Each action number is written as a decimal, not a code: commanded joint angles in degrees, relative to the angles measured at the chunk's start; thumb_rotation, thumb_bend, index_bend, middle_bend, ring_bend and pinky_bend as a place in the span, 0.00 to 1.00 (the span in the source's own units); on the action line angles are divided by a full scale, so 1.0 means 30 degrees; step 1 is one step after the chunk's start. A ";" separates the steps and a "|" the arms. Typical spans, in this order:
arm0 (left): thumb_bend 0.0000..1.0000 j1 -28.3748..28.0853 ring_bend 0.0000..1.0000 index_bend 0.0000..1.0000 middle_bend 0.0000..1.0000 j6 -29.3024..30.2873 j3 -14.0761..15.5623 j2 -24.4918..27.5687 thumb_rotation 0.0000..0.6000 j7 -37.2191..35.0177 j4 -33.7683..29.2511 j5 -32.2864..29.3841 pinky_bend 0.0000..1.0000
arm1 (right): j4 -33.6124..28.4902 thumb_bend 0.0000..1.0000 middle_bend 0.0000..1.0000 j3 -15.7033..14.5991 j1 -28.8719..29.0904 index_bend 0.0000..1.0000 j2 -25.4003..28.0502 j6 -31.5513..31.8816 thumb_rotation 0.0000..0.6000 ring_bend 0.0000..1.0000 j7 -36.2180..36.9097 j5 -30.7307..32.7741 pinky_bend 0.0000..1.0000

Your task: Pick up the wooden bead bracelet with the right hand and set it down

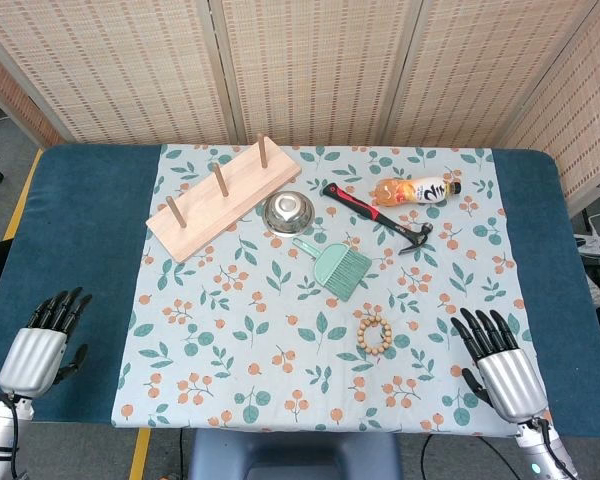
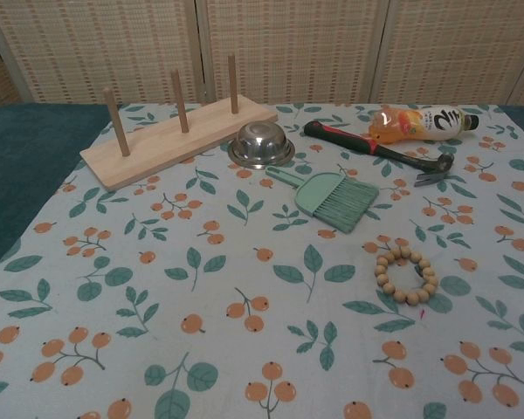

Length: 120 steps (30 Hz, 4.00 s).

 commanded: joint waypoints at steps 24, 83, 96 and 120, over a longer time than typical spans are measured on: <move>0.46 0.0165 0.00 0.00 0.00 0.0456 0.0038 0.0452 1.00 -0.0917 -0.0192 0.0306 0.15 | 0.0804 0.26 0.19 0.1324 0.5254 0.16 -0.2950 -0.9248 1.00 0.00 -0.6784 0.1676 0.00; 0.46 0.0084 0.00 0.00 0.00 0.0160 0.0029 0.0338 1.00 -0.0623 -0.0170 0.0277 0.15 | -0.3997 0.49 0.67 0.6369 0.9862 0.83 0.0089 -2.0216 1.00 0.28 1.1103 1.6779 0.00; 0.46 -0.0004 0.00 0.00 0.00 -0.0116 0.0075 0.0155 1.00 -0.0345 -0.0140 0.0199 0.15 | -0.3564 0.66 0.72 0.8935 1.0989 0.87 0.2541 -2.6558 0.92 0.36 1.6449 2.1586 0.00; 0.46 -0.0106 0.00 0.00 0.00 -0.0261 0.0025 0.0191 1.00 -0.0675 -0.0094 0.0065 0.15 | -0.2753 0.65 0.60 1.5656 0.4684 0.37 -0.0720 -3.1062 0.30 0.31 1.3776 1.8703 0.02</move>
